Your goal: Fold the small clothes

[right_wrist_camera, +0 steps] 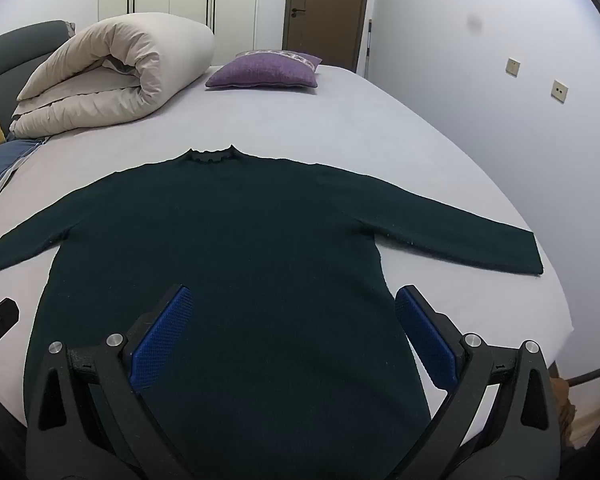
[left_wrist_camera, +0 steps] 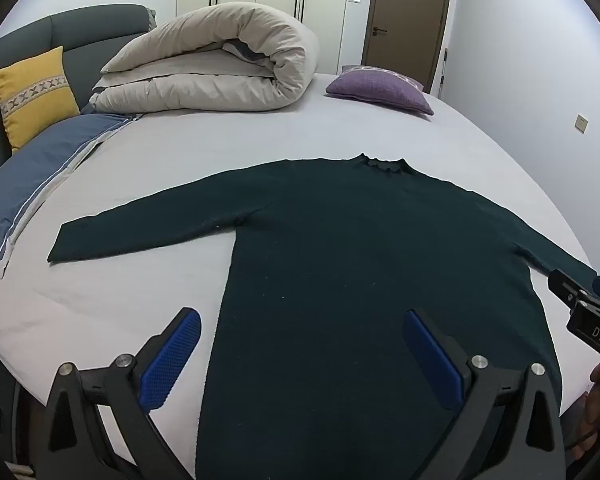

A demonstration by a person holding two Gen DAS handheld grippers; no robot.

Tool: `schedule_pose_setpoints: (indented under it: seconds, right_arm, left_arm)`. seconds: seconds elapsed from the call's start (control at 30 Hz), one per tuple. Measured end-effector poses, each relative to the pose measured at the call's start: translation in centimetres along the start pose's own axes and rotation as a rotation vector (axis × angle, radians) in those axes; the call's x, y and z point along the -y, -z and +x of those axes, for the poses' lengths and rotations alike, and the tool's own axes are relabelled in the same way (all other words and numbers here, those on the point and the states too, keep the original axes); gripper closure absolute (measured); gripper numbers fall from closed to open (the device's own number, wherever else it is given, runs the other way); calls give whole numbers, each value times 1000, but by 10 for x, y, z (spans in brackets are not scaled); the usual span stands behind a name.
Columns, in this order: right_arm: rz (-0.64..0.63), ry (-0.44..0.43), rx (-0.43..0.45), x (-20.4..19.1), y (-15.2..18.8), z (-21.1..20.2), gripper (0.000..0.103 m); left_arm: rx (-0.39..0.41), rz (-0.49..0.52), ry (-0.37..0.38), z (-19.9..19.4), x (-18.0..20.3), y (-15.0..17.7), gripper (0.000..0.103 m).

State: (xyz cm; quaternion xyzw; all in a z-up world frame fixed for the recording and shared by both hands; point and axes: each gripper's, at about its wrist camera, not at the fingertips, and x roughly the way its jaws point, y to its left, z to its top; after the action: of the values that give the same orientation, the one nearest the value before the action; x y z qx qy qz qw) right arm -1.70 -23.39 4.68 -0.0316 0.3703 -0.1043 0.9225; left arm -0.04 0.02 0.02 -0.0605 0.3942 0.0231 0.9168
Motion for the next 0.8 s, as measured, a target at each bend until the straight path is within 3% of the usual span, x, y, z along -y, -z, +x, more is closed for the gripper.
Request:
schedule_pose_setpoints:
  seconds: [0.8]
  right_arm:
    - [-12, 2, -10, -2, 5, 4, 0]
  left_arm:
    - [2, 18, -11, 0, 5, 0, 0]
